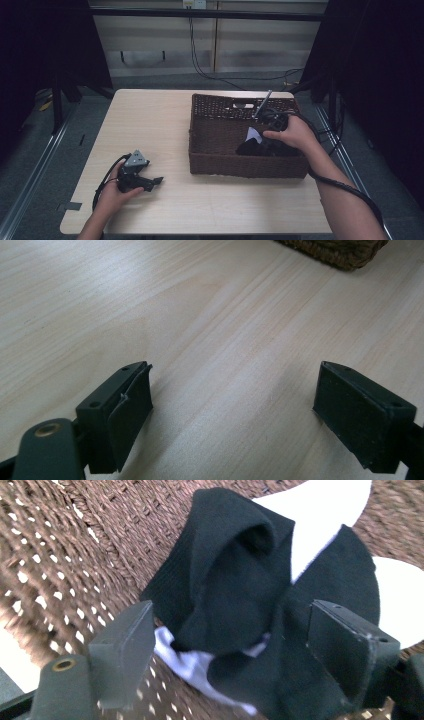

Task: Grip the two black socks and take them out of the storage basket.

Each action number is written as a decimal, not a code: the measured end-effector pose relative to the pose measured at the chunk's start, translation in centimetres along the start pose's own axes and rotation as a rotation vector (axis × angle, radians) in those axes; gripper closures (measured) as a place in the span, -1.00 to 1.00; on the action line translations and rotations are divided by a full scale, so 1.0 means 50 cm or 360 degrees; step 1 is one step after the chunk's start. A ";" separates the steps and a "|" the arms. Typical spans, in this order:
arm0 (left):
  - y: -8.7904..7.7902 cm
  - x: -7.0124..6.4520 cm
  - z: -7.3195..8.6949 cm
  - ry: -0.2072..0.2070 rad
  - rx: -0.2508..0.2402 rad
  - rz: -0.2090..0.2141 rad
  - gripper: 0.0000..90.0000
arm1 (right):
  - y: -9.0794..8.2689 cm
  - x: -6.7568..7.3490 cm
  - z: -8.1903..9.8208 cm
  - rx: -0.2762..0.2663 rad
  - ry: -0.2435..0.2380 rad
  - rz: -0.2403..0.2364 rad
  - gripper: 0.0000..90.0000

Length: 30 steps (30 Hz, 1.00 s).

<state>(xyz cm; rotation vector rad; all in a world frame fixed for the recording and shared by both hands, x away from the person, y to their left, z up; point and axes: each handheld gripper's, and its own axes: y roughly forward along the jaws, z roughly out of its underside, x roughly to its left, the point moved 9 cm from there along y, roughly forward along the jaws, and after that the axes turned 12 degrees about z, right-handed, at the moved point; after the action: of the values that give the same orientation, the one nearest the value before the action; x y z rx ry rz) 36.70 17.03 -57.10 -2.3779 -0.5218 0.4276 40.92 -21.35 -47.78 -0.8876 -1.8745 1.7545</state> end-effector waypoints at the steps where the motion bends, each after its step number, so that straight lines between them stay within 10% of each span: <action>1: 0.000 0.000 0.000 0.0002 -0.0001 0.0000 -0.67 | 0.007 0.002 -0.002 0.0004 0.0002 0.0003 -0.53; 9: 0.000 0.000 0.000 0.0003 0.0000 0.0000 -0.67 | 0.067 0.019 -0.021 0.0018 -0.0014 -0.0036 -0.43; 17: 0.000 0.001 0.000 0.0008 0.0002 0.0005 -0.67 | 0.114 0.031 -0.015 0.0130 -0.0052 -0.0030 0.18; 22: 0.000 0.001 0.000 0.0008 0.0002 0.0004 -0.67 | 0.103 0.043 -0.019 0.0130 -0.0078 -0.0083 0.83; 30: -0.001 0.001 0.000 0.0010 0.0002 0.0003 -0.67 | 0.058 0.037 -0.022 0.0095 -0.0075 -0.0080 0.87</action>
<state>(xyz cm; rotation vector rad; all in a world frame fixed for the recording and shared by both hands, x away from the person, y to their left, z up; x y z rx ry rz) 36.71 17.08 -57.11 -2.3778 -0.5160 0.4213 40.86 -19.28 -50.74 -0.7771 -1.8475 1.8057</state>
